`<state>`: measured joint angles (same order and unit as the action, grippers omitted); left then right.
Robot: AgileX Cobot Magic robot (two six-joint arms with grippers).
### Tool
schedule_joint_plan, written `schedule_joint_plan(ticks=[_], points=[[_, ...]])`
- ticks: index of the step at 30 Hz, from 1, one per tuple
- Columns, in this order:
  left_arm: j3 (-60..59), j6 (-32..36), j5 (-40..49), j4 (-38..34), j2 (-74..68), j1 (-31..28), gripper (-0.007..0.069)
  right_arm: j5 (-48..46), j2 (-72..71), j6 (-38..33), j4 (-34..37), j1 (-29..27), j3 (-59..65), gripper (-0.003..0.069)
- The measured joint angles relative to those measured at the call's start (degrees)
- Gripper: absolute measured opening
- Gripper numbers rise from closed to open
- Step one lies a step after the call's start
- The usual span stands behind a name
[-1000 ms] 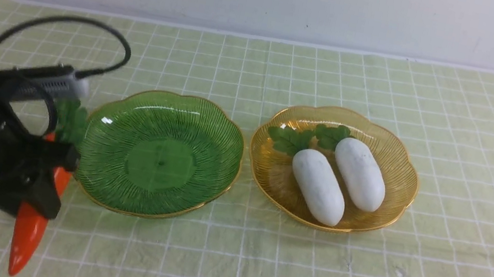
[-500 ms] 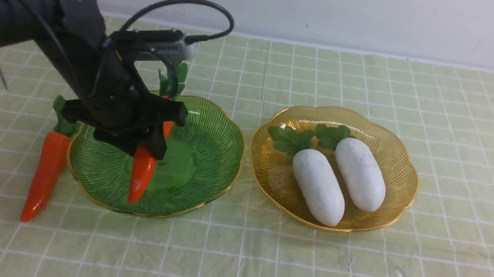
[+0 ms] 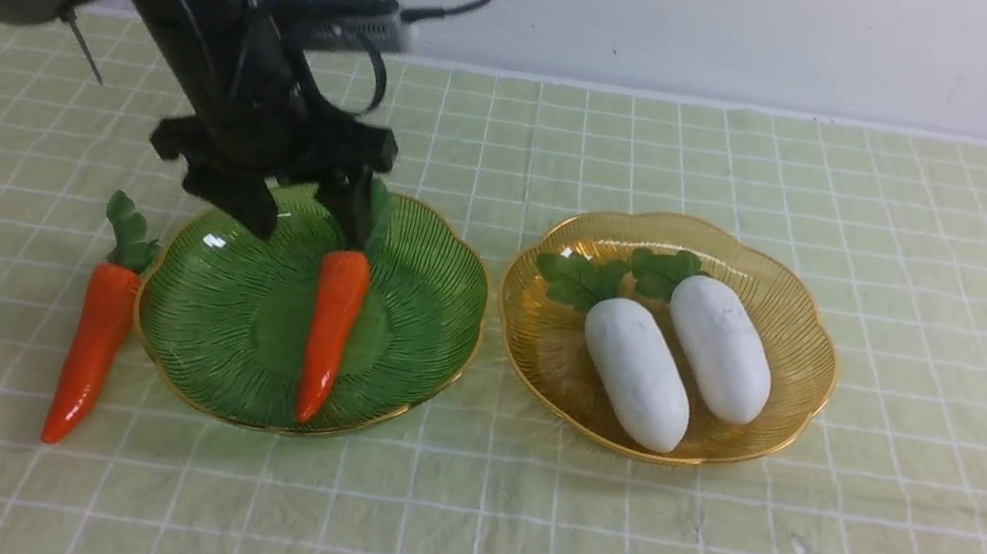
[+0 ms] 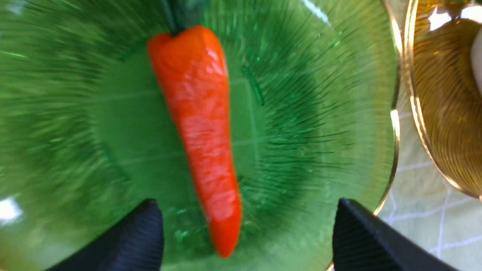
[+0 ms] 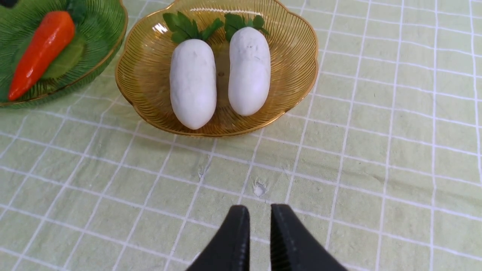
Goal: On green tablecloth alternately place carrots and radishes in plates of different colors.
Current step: 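Pick up the carrot and put it on the nearest plate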
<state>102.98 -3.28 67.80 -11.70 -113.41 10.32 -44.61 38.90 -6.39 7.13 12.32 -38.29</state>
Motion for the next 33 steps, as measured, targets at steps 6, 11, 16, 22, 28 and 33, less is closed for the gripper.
schedule_joint_plan(ticks=[6,11,16,22,28,33], points=[[0.95,0.14,2.05,6.58,7.34,-3.28,0.0326,0.35,0.00,0.00,0.18,0.00,0.00,0.0076],[-13.87,2.09,2.63,13.29,14.90,-6.43,0.0053,0.40,0.00,0.00,0.54,0.00,0.00,0.0076],[-26.39,2.09,2.59,15.27,16.20,-10.18,-0.0004,0.40,0.00,0.00,0.87,0.00,0.00,0.0076],[-31.70,2.04,-4.92,9.78,12.18,-10.64,-0.0001,0.40,0.00,0.00,0.87,0.00,0.00,0.0076],[-31.76,2.04,-7.31,8.22,7.65,-10.64,0.0066,0.40,0.00,0.00,0.87,0.00,0.00,0.0076],[-31.85,2.04,-8.58,8.22,4.31,-10.64,0.0211,0.40,0.00,0.00,0.87,0.00,0.00,0.0076]])
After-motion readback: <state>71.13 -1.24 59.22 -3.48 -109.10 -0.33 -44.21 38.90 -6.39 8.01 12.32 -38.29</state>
